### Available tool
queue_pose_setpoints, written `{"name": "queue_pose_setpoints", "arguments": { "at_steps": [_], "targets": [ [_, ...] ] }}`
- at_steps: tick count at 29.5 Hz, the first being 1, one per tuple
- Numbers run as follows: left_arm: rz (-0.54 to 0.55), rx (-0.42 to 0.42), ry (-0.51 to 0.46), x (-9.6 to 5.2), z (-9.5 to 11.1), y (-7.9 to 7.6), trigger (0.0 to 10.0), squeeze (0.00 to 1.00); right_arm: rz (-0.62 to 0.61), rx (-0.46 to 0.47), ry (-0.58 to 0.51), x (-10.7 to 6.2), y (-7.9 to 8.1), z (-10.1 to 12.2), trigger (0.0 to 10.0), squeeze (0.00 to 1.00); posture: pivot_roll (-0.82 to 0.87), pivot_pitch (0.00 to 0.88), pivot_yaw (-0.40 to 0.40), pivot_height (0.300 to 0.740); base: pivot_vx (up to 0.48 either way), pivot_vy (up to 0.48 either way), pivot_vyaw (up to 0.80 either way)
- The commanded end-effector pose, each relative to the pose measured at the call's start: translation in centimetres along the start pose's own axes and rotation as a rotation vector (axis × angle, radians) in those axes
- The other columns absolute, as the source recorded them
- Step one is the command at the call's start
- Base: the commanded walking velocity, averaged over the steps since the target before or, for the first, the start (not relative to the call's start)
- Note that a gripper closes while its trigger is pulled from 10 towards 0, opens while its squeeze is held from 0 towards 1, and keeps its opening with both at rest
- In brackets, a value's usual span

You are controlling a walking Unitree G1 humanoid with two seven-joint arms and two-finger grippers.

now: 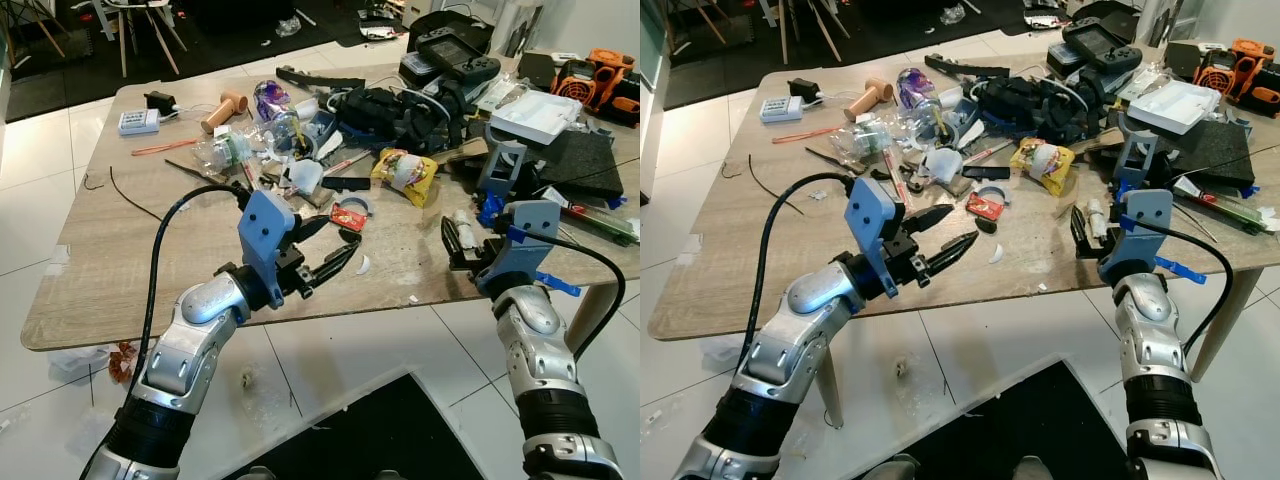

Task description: Picking trash to rubbish bin

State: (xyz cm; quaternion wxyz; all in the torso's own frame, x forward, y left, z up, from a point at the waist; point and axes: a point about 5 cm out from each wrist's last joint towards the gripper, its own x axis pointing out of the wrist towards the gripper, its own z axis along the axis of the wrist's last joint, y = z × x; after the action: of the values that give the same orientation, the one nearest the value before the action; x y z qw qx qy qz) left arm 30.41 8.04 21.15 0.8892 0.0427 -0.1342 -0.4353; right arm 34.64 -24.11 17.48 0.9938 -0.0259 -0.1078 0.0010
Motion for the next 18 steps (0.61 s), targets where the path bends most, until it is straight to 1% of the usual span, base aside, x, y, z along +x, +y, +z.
{"name": "queue_pose_setpoints", "arguments": {
  "at_steps": [1,6,18],
  "targets": [
    [0.010,0.013,0.026,-0.16,-0.25,0.22,10.0,0.00,-0.005,0.010,0.006,-0.15,-0.31,-0.37,10.0,0.00,-0.03,0.221,0.097,0.740,0.000,0.000,0.00],
    [0.019,0.021,0.042,-0.42,-0.08,0.57,10.0,0.00,0.006,-0.001,0.024,0.27,-0.58,-0.89,10.0,0.00,0.00,0.252,0.110,0.740,0.000,0.000,0.00],
    [0.019,0.024,0.063,-0.60,-0.07,0.65,10.0,0.00,-0.006,-0.003,0.057,0.85,-0.78,-1.15,10.0,0.00,0.01,0.266,0.120,0.740,0.000,0.000,0.00]
  ]
}}
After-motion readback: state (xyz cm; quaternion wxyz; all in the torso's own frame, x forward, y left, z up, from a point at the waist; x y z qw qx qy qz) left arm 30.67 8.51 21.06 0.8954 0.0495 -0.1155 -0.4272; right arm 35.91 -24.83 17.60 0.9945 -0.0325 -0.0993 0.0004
